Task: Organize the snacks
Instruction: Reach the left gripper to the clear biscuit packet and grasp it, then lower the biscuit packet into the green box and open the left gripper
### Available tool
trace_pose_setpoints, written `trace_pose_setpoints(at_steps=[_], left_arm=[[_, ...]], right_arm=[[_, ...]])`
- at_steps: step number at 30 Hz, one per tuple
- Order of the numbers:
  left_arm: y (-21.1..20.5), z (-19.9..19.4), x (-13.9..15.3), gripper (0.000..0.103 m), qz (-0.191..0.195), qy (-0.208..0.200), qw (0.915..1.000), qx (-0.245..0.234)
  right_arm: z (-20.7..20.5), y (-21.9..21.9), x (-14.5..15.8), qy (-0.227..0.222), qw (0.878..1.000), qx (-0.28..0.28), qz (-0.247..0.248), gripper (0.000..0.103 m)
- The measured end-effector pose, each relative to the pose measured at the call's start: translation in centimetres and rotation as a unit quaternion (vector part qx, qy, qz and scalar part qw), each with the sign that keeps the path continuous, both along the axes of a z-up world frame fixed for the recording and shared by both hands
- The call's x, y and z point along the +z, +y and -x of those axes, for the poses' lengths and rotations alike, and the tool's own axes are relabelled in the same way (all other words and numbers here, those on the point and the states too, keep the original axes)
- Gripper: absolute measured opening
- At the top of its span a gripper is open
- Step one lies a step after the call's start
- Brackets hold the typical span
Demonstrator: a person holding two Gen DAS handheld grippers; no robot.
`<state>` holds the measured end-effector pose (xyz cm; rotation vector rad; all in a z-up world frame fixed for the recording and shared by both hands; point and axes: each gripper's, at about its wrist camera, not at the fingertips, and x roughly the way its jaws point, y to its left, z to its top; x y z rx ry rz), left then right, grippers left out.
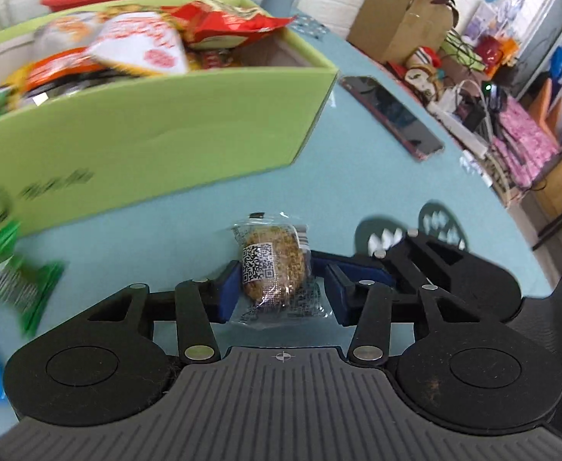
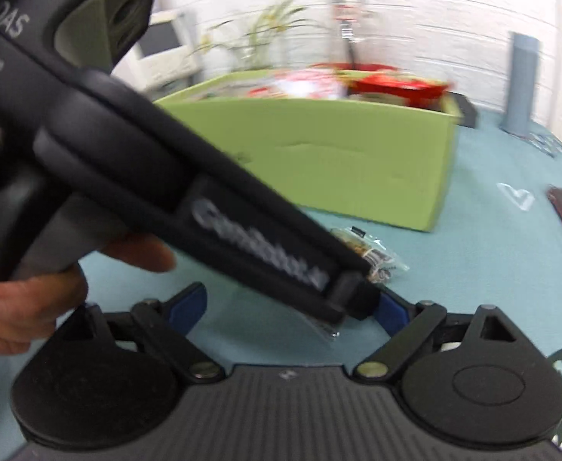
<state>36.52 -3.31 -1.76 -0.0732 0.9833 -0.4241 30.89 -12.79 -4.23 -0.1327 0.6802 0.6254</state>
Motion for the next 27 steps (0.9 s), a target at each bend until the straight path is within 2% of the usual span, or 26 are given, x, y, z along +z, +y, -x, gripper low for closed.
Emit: trace_pose_setpoints(at_steps=[4, 9, 12, 14, 16, 17, 19, 22, 24, 25, 26, 27], left_arm=[[1.5, 4.2, 0.0, 0.026, -0.018, -0.015, 0.9994, 0.024], [3.1, 8.5, -0.3, 0.028, 0.014, -0.014, 0.9993, 0.031], [4.0, 10.1, 0.0, 0.042, 0.03, -0.011, 0.999, 0.03], [4.8, 10.8, 0.7, 0.047, 0.038, -0.023, 0.9982, 0.04], [5.3, 10.7, 1.1, 0.062, 0.04, -0.038, 0.9971, 0.053], [5.5, 10.5, 1.2, 0.062, 0.039, -0.038, 0.9967, 0.06], [5.4, 10.1, 1.0, 0.057, 0.041, -0.031, 0.997, 0.057], [5.1, 9.6, 0.6, 0.043, 0.047, -0.021, 0.9977, 0.044], [4.9, 9.1, 0.1, 0.035, 0.05, -0.01, 0.9981, 0.035], [4.7, 8.9, -0.3, 0.031, 0.057, -0.006, 0.9978, 0.035], [4.7, 8.8, -0.4, 0.02, 0.064, -0.004, 0.9975, 0.03], [4.8, 8.9, -0.5, 0.018, 0.07, -0.001, 0.9971, 0.031]], right_arm=[[2.7, 2.1, 0.1, -0.007, 0.999, 0.035, 0.015, 0.092], [6.5, 3.0, 0.5, -0.004, 0.998, 0.056, 0.028, 0.093], [8.2, 3.0, 1.0, -0.005, 0.999, 0.044, 0.021, 0.093], [8.9, 2.7, 1.5, -0.009, 1.0, 0.019, 0.014, 0.093], [9.1, 2.5, 1.7, -0.011, 1.0, -0.007, 0.008, 0.093], [9.0, 2.4, 1.7, -0.01, 1.0, -0.016, 0.003, 0.093], [9.0, 2.7, 1.5, -0.009, 1.0, -0.026, 0.007, 0.093], [8.3, 3.2, 1.3, -0.013, 0.999, -0.031, 0.012, 0.09], [7.5, 3.5, 0.9, -0.008, 0.999, -0.037, 0.011, 0.076], [7.1, 3.5, 0.7, -0.005, 0.999, -0.041, 0.013, 0.065], [7.1, 3.8, 0.8, -0.01, 0.999, -0.046, 0.013, 0.06], [7.2, 3.3, 0.8, -0.009, 0.999, -0.047, 0.014, 0.057]])
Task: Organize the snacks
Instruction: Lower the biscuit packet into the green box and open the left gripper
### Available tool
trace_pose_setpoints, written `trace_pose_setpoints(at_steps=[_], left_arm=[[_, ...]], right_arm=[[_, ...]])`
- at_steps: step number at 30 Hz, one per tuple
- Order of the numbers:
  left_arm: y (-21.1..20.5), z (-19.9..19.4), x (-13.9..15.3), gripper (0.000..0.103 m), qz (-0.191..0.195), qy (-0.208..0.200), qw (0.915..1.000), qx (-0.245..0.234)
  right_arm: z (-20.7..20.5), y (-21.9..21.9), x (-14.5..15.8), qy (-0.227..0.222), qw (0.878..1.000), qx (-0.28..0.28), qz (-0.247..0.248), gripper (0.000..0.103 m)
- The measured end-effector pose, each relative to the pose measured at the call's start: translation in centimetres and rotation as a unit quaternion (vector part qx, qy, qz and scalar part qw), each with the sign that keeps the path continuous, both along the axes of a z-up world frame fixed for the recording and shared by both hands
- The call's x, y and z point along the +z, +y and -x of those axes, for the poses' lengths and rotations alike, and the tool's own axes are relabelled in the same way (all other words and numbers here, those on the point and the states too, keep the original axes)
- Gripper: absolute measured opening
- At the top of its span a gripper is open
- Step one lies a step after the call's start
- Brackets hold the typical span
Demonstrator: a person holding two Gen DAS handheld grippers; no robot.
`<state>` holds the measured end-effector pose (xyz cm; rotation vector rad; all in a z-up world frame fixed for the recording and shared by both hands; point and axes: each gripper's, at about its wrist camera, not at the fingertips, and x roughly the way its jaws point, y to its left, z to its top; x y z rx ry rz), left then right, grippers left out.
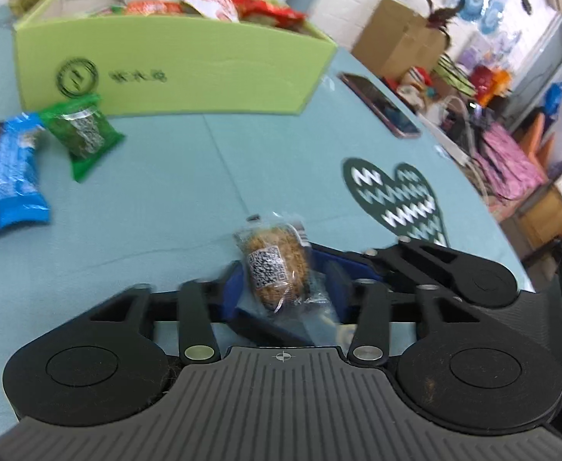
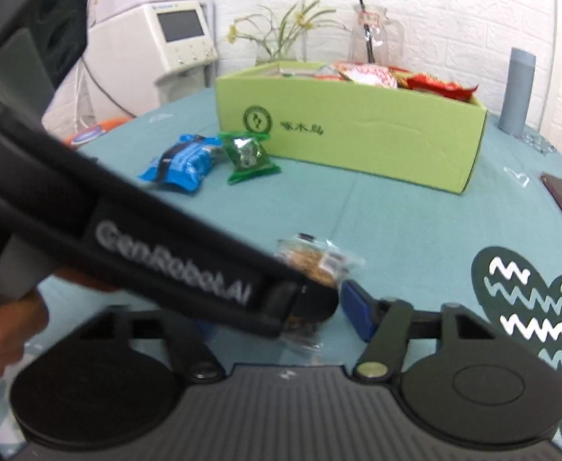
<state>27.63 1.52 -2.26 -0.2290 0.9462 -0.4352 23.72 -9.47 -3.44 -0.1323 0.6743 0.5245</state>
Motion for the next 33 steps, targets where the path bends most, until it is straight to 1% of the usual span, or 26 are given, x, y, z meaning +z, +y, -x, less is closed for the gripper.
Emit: trace_pose_setpoints(at_steps=[1, 3, 6, 9, 11, 14, 16, 18, 21, 23, 24, 25, 26, 27, 28, 30, 33], left_arm=[[0.1, 0.0, 0.1, 0.016, 0.005, 0.001, 1.0, 0.001], [0.4, 0.0, 1.1, 0.016, 0.009, -0.011, 0.9999, 0.004], [0.9, -0.9, 4.0, 0.018, 0.006, -0.051, 0.9986, 0.017], [2.3, -3.1, 6.9, 0.018, 0.013, -0.089, 0.9952, 0.039], [3.5, -4.8, 8.5, 0.018, 0.017, -0.106, 0.9926, 0.058], [5.1, -8.2, 9.9, 0.018, 0.019, -0.126, 0.9887, 0.079], [6.2, -10.4, 10.5, 0.017, 0.007, -0.124, 0.9873, 0.099], [7.2, -12.5, 10.5, 0.019, 0.011, -0.129, 0.985, 0.114], [8.3, -14.9, 9.2, 0.019, 0.01, -0.118, 0.9837, 0.135], [8.3, -16.2, 8.3, 0.019, -0.006, -0.101, 0.9854, 0.137], [8.2, -16.3, 8.0, 0.024, -0.015, -0.104, 0.985, 0.137], [8.1, -16.5, 7.7, 0.027, -0.026, -0.103, 0.9839, 0.144], [8.0, -16.6, 7.6, 0.034, -0.033, -0.104, 0.9832, 0.147], [7.9, -16.5, 7.5, 0.043, -0.033, -0.106, 0.9834, 0.143], [7.9, -16.5, 7.5, 0.048, -0.029, -0.108, 0.9836, 0.141], [7.9, -16.2, 7.7, 0.049, -0.018, -0.113, 0.9841, 0.136], [7.9, -15.8, 8.2, 0.058, -0.011, -0.122, 0.9833, 0.135]], right_arm=[[0.2, -0.1, 0.1, -0.002, 1.0, 0.001, 0.001, 0.055], [0.2, -0.3, 0.8, -0.011, 1.0, 0.007, -0.001, 0.055], [-0.9, -0.3, 2.9, -0.042, 0.999, 0.018, -0.008, 0.055], [-3.5, 0.9, 5.7, -0.088, 0.996, 0.032, -0.003, 0.056], [-5.7, 2.0, 7.2, -0.114, 0.993, 0.043, -0.004, 0.056], [-9.4, 3.5, 8.5, -0.14, 0.989, 0.046, -0.007, 0.057], [-12.2, 4.5, 8.7, -0.137, 0.989, 0.054, -0.018, 0.057], [-14.7, 5.5, 8.5, -0.132, 0.989, 0.056, -0.021, 0.057], [-17.9, 6.3, 7.8, -0.107, 0.992, 0.058, -0.03, 0.057], [-19.1, 6.7, 6.8, -0.094, 0.993, 0.06, -0.027, 0.057], [-19.7, 6.8, 6.4, -0.087, 0.994, 0.059, -0.031, 0.058], [-20.0, 7.0, 6.0, -0.078, 0.994, 0.066, -0.032, 0.064], [-20.2, 7.2, 5.7, -0.077, 0.994, 0.071, -0.032, 0.068], [-20.5, 7.2, 5.5, -0.078, 0.994, 0.069, -0.029, 0.071], [-20.6, 7.3, 5.6, -0.08, 0.994, 0.069, -0.026, 0.074], [-20.4, 7.7, 5.4, -0.082, 0.994, 0.069, -0.025, 0.076], [-20.4, 7.4, 5.7, -0.091, 0.994, 0.064, -0.023, 0.083]])
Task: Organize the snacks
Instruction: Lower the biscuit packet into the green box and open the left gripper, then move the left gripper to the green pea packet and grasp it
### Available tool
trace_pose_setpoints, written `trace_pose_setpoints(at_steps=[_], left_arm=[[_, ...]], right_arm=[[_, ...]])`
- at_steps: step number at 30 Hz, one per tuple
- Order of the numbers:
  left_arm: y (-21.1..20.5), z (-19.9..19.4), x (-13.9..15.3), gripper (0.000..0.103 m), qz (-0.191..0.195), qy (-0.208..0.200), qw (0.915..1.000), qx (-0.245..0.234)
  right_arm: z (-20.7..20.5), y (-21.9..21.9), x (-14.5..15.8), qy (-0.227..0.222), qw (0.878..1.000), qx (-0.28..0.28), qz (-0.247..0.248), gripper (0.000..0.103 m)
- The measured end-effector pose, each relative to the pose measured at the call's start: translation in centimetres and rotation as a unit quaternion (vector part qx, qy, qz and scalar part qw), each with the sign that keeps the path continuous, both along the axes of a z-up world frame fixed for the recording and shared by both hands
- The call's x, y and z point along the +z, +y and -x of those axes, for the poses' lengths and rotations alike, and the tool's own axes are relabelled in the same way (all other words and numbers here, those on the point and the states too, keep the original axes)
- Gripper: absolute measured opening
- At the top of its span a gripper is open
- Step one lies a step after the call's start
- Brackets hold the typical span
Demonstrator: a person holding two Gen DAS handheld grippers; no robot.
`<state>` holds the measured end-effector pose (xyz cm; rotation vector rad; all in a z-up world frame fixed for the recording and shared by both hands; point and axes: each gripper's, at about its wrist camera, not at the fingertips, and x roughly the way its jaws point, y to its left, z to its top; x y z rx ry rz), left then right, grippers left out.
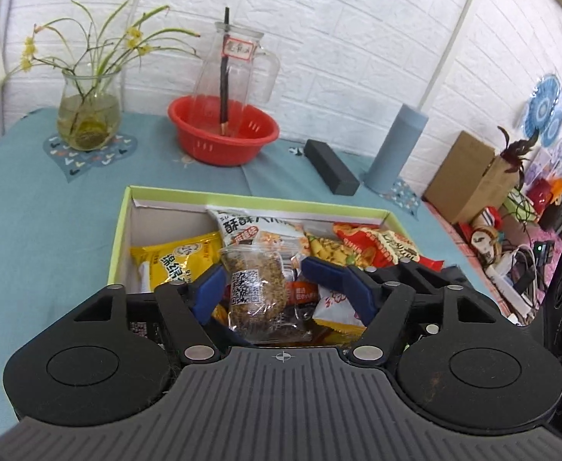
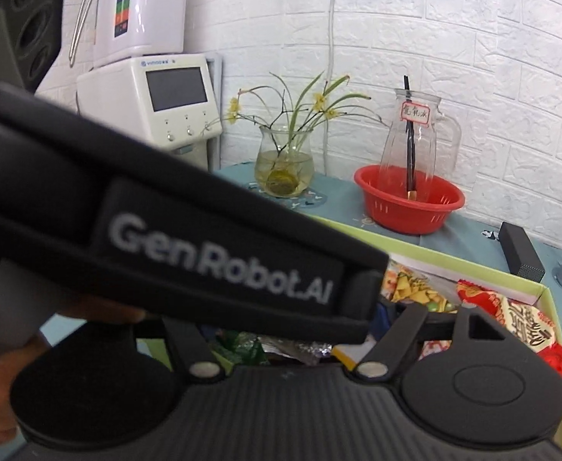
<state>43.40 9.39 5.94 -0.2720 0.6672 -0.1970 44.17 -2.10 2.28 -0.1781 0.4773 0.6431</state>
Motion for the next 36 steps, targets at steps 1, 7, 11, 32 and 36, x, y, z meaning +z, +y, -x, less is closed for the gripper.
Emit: trace_pose_setpoints(at_steps=[1, 7, 11, 32, 36], left_arm=[[-0.1, 0.1, 0.3, 0.06, -0.002, -0.004, 1.0, -0.001], [0.0, 0.7, 1.0, 0.066, 0.009, -0.015, 0.9998, 0.0], [0.5, 2.0, 2.5, 0.071, 0.016, -0.042, 0.999, 0.002], [5.8, 7.3, -6.4, 0.034, 0.033, 0.099, 0.9935, -0.043], [5.1, 6.6, -6.8, 0.02, 0.028, 0.098, 0.9934, -0.053]], right_arm=[[0.0, -0.1, 0.1, -0.004, 1.0, -0.001, 0.0, 0.086], [1.0, -0.2, 0.9, -0.026, 1.0, -0.009, 0.008, 0.092], [2.4, -0.9, 1.9, -0.034, 0.999, -0.008, -0.01, 0.093], [8.3, 2.5, -6.0, 0.087, 0.99, 0.09, 0.069, 0.081], [7.9, 2.0, -6.0, 0.093, 0.99, 0.087, 0.06, 0.071]])
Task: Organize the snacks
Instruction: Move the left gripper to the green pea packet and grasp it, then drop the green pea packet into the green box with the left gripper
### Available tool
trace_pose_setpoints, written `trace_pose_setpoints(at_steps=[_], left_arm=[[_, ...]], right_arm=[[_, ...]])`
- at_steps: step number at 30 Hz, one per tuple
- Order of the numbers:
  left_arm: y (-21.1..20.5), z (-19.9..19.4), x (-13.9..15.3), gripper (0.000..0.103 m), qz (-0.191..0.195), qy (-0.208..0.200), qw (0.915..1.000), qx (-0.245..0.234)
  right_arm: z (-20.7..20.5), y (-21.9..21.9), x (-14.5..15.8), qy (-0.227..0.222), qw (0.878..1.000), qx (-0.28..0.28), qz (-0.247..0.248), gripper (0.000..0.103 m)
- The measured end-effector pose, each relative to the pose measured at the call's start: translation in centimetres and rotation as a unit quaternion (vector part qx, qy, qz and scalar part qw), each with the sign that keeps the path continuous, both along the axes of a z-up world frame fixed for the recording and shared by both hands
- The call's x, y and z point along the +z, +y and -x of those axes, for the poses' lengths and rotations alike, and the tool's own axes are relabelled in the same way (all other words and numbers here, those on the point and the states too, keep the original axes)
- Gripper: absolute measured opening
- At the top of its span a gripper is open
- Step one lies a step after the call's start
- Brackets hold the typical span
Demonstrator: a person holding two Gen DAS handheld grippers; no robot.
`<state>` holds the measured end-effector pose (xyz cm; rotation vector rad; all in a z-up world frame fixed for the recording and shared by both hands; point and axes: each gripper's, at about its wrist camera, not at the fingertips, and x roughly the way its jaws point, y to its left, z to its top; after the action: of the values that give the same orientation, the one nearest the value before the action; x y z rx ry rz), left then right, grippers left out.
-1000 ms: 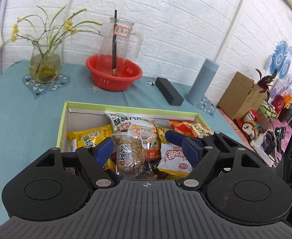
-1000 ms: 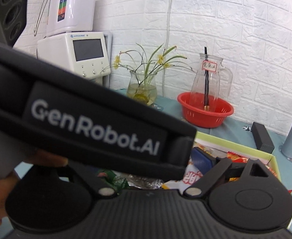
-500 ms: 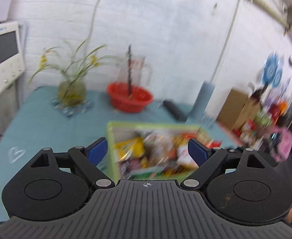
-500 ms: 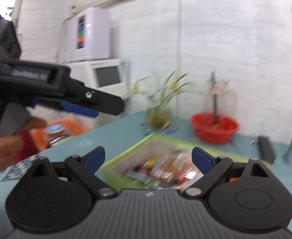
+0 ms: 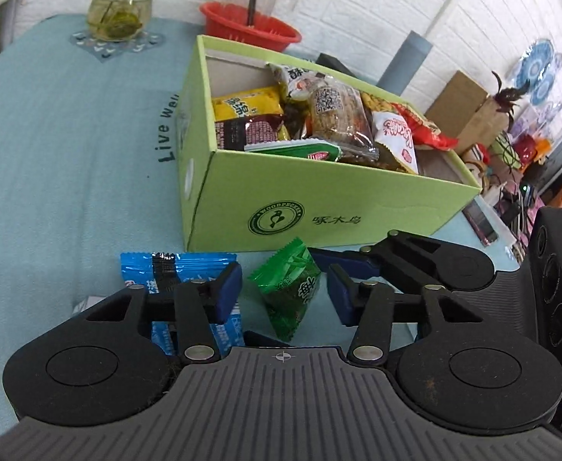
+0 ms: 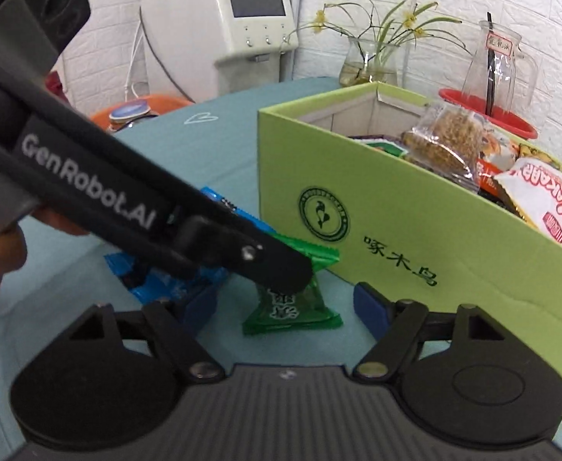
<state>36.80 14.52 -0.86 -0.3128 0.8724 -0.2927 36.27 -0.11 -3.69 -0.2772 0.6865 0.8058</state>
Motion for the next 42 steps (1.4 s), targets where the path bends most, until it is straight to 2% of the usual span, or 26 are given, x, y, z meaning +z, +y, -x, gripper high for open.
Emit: trace_pose_setpoints(at_steps=[1, 2, 4, 8, 15, 19, 21, 24, 26, 31, 36, 39, 42], left_arm=[[-0.2, -0.1, -0.2, 0.017, 0.001, 0.002, 1.0, -0.007], [-0.4, -0.1, -0.5, 0.017, 0.005, 0.008, 0.9999, -0.013], [-0.6, -0.1, -1.1, 0.014, 0.014, 0.024, 0.9994, -0.02], [-2.8, 1.5, -1.4, 0.014, 0.007, 0.028, 0.9989, -0.036], [-6.6, 6.9, -2.1, 0.016, 0.034, 0.022, 0.9978, -0.052], [-8.4, 8.0, -1.9, 0.016, 0.017, 0.012, 0.9986, -0.048], [-8.6, 8.1, -1.7, 0.014, 0.013, 0.014, 0.9988, -0.044], [-8.5, 8.3, -1.2, 0.005, 0.024, 0.023, 0.9987, -0.039], [-8.3, 8.2, -0.3, 0.005, 0.03, 0.008, 0.9987, -0.042], [-7.1, 5.8, 3.7, 0.006, 0.026, -0.043, 0.9983, -0.03], [-4.5, 0.9, 8.1, 0.005, 0.017, -0.093, 0.9955, -0.001], [-3.0, -2.6, 8.6, 0.005, 0.009, -0.106, 0.9941, 0.02], [-1.1, -5.9, 7.1, 0.006, 0.018, -0.091, 0.9951, 0.035]], right_arm=[[0.0, -0.1, 0.0, -0.001, 1.0, -0.004, -0.002, 0.069], [0.2, -0.1, 0.1, -0.001, 1.0, -0.005, -0.001, 0.06], [0.6, -0.4, 0.5, 0.006, 1.0, -0.002, -0.008, 0.055], [3.0, -1.9, 1.0, 0.008, 1.0, -0.01, -0.006, 0.058], [9.1, -5.8, 0.7, 0.023, 0.998, -0.05, -0.023, 0.067], [10.4, -6.6, 0.4, 0.011, 0.997, -0.07, -0.029, 0.069], [10.5, -6.9, 0.5, 0.004, 0.997, -0.077, -0.026, 0.062], [11.2, -6.9, 0.6, -0.012, 0.997, -0.078, -0.015, 0.05], [11.6, -7.2, 1.5, -0.035, 0.996, -0.076, -0.013, 0.048], [8.8, -6.7, 4.9, -0.08, 0.994, -0.066, -0.026, 0.049], [3.1, -4.1, 8.4, -0.137, 0.988, -0.052, -0.04, 0.055], [-1.0, -2.1, 8.9, -0.145, 0.987, -0.048, -0.042, 0.057], [-4.5, -0.8, 7.9, -0.124, 0.99, -0.051, -0.039, 0.057]])
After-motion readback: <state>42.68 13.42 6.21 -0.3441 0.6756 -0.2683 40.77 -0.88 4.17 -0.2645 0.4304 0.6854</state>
